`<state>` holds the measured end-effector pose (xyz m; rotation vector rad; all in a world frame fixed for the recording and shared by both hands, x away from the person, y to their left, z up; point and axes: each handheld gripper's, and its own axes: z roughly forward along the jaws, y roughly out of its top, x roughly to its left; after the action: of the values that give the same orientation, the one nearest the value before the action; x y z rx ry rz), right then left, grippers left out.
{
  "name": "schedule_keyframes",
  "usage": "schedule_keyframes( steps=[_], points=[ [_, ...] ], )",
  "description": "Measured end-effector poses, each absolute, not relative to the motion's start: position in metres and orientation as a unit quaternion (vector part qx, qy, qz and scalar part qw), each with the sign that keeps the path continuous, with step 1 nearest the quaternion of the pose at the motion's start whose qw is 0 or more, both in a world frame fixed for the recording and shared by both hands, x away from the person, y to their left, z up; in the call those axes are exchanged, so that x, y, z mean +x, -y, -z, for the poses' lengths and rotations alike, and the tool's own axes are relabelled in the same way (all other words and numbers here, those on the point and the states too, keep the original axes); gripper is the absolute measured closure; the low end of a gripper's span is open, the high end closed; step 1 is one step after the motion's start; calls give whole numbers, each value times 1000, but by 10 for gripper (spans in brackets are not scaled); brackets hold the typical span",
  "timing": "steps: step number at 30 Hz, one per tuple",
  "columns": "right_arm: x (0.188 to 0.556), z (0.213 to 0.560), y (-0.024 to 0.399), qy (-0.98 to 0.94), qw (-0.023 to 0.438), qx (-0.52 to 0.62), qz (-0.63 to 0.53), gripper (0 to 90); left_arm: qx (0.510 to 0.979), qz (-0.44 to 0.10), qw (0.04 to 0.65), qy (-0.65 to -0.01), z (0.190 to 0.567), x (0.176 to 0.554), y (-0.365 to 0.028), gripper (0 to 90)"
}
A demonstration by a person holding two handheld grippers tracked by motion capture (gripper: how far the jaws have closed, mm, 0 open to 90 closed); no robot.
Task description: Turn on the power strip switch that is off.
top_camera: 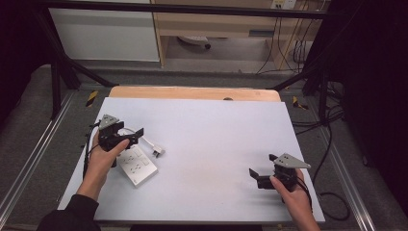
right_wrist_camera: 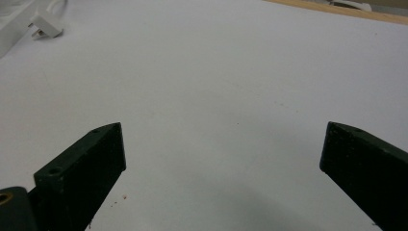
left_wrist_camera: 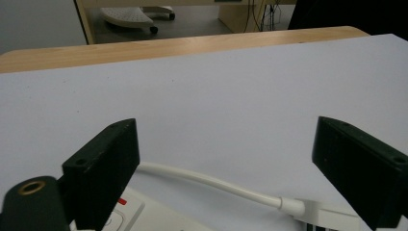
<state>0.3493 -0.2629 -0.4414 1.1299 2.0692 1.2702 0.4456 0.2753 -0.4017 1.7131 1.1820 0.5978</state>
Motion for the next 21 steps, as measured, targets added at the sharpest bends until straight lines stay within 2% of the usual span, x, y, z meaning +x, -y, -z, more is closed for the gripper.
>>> schedule_keyframes(
  steps=[21],
  points=[
    [349,441,263,-750,229,414,-463,25,695,-241,489,-469,382,417,-283,62]
  ],
)
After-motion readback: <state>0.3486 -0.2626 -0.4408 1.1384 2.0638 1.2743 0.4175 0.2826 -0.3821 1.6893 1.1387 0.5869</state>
